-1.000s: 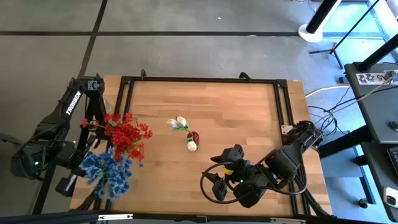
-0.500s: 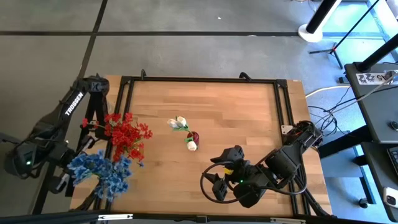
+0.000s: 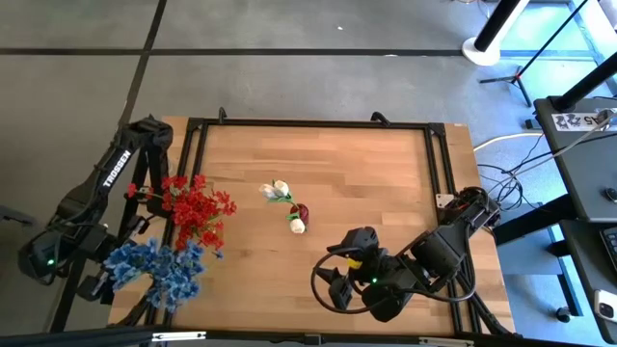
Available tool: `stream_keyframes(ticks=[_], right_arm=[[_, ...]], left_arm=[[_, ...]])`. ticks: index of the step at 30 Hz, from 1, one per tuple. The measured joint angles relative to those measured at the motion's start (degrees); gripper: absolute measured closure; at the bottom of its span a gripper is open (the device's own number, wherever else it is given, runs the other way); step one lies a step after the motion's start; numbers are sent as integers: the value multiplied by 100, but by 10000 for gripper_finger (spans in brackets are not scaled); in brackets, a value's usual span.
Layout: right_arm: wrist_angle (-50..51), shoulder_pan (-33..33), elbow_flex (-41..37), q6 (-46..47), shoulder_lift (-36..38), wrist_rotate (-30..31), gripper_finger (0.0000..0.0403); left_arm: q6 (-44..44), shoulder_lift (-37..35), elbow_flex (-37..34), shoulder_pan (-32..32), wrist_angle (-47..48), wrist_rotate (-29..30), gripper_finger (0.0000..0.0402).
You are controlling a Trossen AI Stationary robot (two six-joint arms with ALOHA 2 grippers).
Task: Sort flowers into vase by color
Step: Put the blue flowers into the transparent vase
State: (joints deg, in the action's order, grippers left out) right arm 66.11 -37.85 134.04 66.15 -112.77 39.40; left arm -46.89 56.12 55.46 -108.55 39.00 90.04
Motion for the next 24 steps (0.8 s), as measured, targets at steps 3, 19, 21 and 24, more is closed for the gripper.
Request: stream_keyframes(ticks=[3, 19, 21, 24], right_arm=[[0, 0, 0, 120, 0, 0, 107], [4, 4, 0, 417, 0, 4, 107], [4, 4, 0, 435, 0, 4, 107], [4, 4, 0, 457, 0, 5, 107]], left_arm=[[-266, 0, -234, -81, 1, -6, 390], [-499, -131, -693, -79, 177, 4, 390], [-381, -177, -693, -77, 183, 0, 390], [-373, -194, -693, -64, 254, 1, 390]])
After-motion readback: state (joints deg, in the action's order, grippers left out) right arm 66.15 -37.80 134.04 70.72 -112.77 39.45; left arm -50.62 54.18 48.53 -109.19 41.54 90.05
